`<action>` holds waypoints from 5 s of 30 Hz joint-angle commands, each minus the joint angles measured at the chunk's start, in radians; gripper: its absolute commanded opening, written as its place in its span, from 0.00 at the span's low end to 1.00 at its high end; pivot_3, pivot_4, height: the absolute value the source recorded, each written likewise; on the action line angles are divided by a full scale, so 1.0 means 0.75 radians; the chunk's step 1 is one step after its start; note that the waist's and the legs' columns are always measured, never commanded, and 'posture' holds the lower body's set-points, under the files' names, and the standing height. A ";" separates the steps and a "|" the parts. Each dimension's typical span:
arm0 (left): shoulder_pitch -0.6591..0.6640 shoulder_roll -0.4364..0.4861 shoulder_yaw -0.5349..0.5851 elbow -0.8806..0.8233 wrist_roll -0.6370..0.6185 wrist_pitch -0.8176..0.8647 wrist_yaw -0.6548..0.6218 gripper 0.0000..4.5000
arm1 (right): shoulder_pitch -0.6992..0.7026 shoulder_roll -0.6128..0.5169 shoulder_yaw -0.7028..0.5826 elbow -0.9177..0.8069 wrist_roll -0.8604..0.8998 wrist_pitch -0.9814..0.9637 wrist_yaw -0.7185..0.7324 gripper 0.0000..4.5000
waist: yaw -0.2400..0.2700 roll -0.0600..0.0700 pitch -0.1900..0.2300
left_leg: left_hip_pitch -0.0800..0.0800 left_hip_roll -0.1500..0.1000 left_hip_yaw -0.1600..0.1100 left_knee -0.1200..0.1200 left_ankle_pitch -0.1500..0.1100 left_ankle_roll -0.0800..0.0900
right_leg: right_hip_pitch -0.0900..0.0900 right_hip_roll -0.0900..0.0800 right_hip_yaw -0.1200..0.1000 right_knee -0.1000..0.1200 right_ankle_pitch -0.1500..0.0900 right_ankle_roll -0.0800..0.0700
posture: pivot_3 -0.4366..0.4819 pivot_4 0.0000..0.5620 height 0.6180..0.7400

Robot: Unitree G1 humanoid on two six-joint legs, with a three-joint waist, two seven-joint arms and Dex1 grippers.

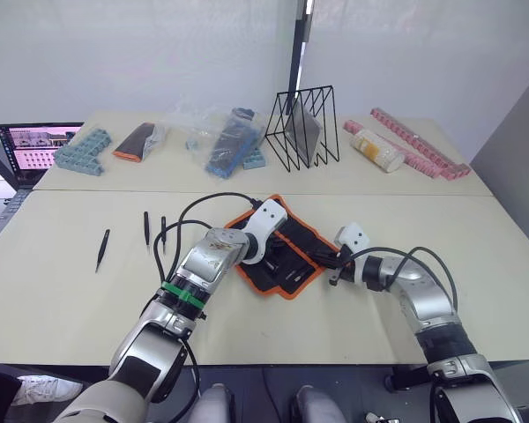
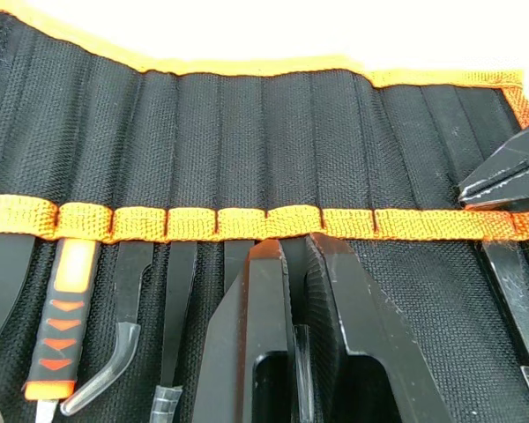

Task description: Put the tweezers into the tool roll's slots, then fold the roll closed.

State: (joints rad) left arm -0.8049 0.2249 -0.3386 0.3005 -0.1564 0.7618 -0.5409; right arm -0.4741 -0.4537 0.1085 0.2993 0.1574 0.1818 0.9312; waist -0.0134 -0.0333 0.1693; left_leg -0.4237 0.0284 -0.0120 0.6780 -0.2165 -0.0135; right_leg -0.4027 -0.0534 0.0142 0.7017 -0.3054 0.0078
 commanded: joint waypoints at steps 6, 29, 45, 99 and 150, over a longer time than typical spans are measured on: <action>0.044 0.049 0.044 -0.144 -0.004 0.138 -0.050 0.55 | 0.021 0.017 0.047 0.014 -0.022 0.008 0.020 0.00 | -0.009 0.000 0.000 | 0.000 0.001 0.000 -0.001 0.000 0.000 | -0.001 0.001 0.000 0.000 0.000 0.000 | 0.48 0.27 0.55; 0.594 0.629 1.032 -0.581 -0.271 0.135 -0.103 1.00 | -0.064 0.032 0.102 0.175 -0.053 -0.078 0.085 0.00 | -0.026 0.000 0.000 | 0.002 0.006 -0.009 -0.002 0.000 0.000 | -0.001 0.004 0.002 0.000 0.000 -0.001 | 0.48 0.27 0.55; 1.435 0.436 1.541 -0.802 -0.368 -0.203 -0.013 1.00 | -0.075 0.034 0.133 0.262 -0.103 -0.124 0.126 0.00 | -0.019 -0.008 -0.005 | 0.006 0.007 -0.008 -0.004 -0.001 0.000 | 0.001 -0.008 -0.001 -0.001 0.000 -0.003 | 0.48 0.27 0.55; 0.780 0.522 1.029 -0.066 -0.194 -0.326 0.256 0.23 | -0.051 0.049 0.122 0.193 -0.152 -0.092 0.091 0.00 | -0.011 -0.008 -0.014 | 0.027 0.006 -0.001 -0.013 -0.004 0.002 | 0.014 -0.007 -0.001 -0.002 -0.001 -0.005 | 0.48 0.27 0.55; 0.207 0.304 0.005 -0.520 -0.136 0.193 -0.086 0.01 | 0.006 0.075 0.135 0.117 -0.194 -0.072 -0.025 0.00 | -0.028 -0.009 -0.011 | 0.024 0.005 -0.001 -0.018 -0.004 0.002 | 0.014 0.000 0.002 -0.009 -0.002 -0.003 | 0.48 0.27 0.55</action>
State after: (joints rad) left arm -0.6494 0.4572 -0.3562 -0.0721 -0.2675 0.9002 -0.6077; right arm -0.5054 -0.3894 0.1508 0.3448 0.0573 0.1124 0.9046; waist -0.0346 -0.0399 0.1610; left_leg -0.4058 0.0323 -0.0126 0.6649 -0.2191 -0.0122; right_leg -0.3921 -0.0531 0.0160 0.6949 -0.3072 0.0054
